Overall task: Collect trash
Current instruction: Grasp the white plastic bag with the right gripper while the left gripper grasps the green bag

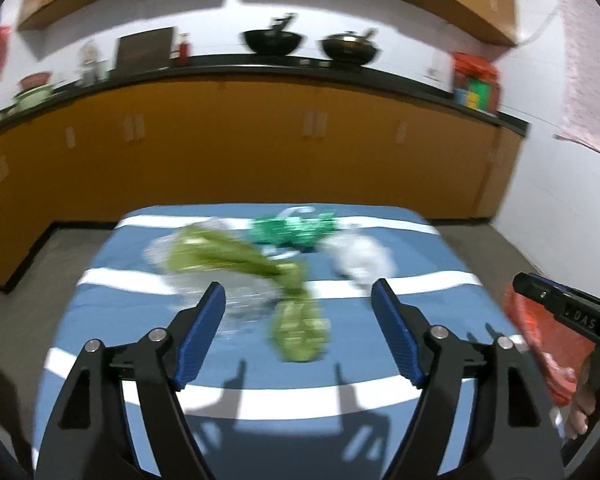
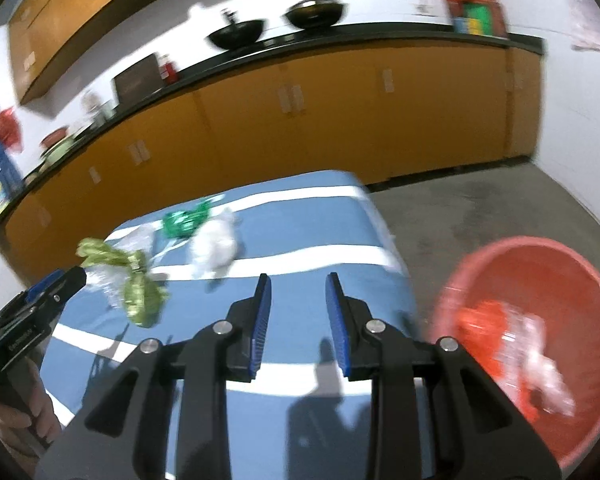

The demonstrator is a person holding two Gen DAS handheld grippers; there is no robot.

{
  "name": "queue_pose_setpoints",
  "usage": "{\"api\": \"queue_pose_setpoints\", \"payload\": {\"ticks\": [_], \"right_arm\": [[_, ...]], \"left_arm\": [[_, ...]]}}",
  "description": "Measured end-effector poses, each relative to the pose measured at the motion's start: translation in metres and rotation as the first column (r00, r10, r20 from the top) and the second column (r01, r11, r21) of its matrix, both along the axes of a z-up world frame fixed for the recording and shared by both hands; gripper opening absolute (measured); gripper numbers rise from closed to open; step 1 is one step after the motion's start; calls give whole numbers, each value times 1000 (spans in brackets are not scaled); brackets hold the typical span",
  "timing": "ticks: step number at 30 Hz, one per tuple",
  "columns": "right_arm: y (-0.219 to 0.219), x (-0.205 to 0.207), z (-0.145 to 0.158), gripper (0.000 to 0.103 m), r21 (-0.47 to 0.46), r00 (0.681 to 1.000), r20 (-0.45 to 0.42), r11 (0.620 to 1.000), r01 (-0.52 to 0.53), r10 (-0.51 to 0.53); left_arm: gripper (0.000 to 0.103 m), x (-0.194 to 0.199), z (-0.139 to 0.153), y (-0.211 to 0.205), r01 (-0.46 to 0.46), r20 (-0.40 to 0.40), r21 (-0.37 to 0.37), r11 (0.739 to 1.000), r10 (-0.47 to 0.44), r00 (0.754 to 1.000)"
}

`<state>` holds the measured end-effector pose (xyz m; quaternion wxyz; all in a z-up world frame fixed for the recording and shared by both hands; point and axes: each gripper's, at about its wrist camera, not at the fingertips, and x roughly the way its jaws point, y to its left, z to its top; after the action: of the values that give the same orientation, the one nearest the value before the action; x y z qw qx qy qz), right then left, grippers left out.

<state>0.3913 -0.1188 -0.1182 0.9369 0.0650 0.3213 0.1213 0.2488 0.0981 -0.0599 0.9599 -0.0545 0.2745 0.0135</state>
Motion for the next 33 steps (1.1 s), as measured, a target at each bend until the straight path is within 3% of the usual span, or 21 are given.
{"api": "queue_pose_setpoints", "payload": {"ticks": [7, 12, 20, 21, 25, 33], "right_arm": [[82, 45, -13, 53, -34, 996, 7, 996, -85, 85], [108, 87, -29, 57, -67, 996, -48, 995, -76, 73], [114, 128, -51, 58, -66, 990, -133, 996, -61, 52], [115, 132, -53, 58, -69, 988, -142, 995, -72, 62], [117, 137, -58, 38, -76, 985, -153, 993, -87, 75], [99, 114, -58, 28, -78, 991, -116, 994, -81, 72]], "left_arm": [[86, 1, -15, 55, -102, -25, -4, 995, 102, 994], [88, 1, -23, 72, -126, -28, -2, 992, 126, 992], [89, 6, -31, 90, -139, -28, -36, 990, 138, 990], [89, 7, -32, 90, -136, -28, -40, 990, 135, 991], [90, 12, -33, 83, -115, -25, -52, 992, 114, 993], [94, 18, -27, 53, -60, -12, -64, 996, 60, 998]]}}
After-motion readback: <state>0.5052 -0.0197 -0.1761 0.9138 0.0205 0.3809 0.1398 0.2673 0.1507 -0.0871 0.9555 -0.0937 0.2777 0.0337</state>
